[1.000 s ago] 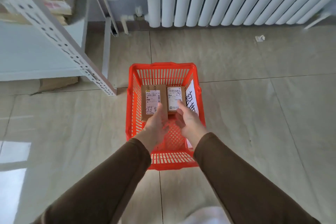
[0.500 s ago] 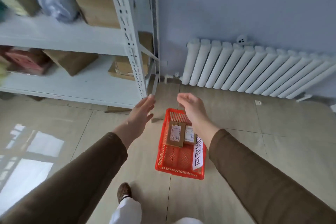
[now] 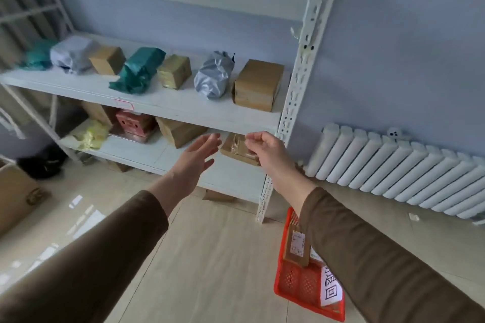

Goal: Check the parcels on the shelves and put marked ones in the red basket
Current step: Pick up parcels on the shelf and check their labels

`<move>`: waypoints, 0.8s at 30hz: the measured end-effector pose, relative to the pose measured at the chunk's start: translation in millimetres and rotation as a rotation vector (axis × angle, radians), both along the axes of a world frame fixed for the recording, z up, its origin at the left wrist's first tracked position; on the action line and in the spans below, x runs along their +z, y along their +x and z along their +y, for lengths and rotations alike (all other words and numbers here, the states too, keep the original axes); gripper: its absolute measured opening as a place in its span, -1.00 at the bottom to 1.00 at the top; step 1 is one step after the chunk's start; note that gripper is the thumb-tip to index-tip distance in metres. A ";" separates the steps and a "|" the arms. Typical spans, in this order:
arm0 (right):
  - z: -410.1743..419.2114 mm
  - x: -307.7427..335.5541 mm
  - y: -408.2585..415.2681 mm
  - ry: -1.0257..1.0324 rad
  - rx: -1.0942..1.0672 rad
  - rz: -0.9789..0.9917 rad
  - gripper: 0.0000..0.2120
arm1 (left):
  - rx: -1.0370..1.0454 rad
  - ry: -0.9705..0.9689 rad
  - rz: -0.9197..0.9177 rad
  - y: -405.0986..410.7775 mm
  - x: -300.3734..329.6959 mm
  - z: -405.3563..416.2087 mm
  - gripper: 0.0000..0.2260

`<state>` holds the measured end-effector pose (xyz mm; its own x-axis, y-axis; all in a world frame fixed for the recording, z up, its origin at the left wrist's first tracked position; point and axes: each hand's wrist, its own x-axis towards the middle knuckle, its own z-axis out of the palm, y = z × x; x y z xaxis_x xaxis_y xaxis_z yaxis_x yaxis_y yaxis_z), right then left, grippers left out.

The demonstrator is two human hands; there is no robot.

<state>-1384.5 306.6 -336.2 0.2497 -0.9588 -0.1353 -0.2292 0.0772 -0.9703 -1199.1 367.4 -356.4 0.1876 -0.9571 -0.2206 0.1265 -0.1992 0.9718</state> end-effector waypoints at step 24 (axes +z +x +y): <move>-70.0 35.0 175.4 -0.258 -0.070 0.127 -0.64 | -0.160 -0.124 -0.154 194.0 51.3 -89.4 -0.70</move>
